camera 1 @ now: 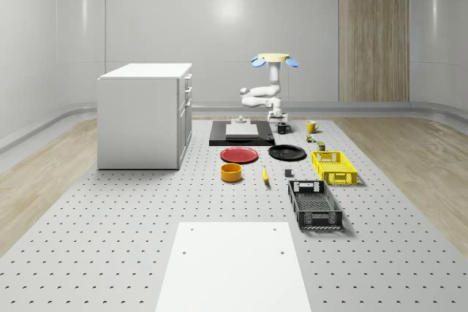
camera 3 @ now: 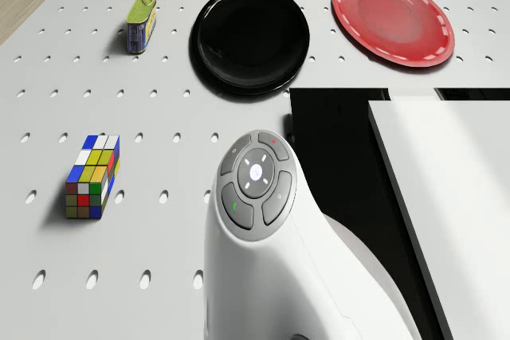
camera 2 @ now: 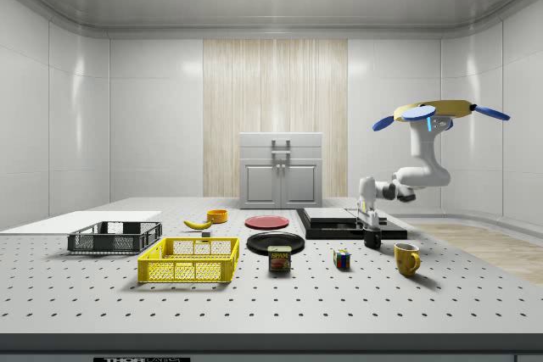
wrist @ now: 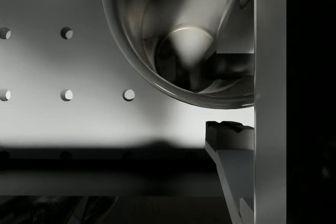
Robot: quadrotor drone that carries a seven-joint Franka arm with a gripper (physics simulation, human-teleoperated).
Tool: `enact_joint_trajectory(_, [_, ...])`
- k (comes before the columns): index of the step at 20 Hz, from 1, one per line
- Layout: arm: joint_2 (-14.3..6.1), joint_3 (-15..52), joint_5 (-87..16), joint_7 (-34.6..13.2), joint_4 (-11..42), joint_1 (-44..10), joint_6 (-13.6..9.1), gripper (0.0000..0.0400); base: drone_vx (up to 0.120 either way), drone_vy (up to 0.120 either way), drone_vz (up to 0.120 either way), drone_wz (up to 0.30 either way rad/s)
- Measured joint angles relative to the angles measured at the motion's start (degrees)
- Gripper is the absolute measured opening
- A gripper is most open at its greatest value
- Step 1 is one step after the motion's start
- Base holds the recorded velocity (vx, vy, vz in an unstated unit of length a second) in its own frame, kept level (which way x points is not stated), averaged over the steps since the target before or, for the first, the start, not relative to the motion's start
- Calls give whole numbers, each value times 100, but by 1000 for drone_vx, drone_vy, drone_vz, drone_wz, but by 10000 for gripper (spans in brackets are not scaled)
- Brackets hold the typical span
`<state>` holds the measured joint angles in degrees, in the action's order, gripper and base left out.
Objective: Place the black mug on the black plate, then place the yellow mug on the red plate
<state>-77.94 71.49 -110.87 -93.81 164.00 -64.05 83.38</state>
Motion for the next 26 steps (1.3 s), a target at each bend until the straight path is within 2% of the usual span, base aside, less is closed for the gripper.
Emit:
enact_joint_trajectory(7, [-33,531,524,-92,84,-56,-129,111,0,0,103,0])
enact_joint_trajectory(11, [-85,683,684,-126,97,-86,-119,110,120,0,120,0])
enact_joint_trajectory(18, [-202,788,816,-160,100,-121,-33,110,120,0,0,0])
enact_joint_trajectory(23, [-287,817,866,-177,97,-139,42,110,120,-104,0,0])
enact_joint_trajectory(26, [-337,829,890,-186,95,-149,88,110,120,0,0,0])
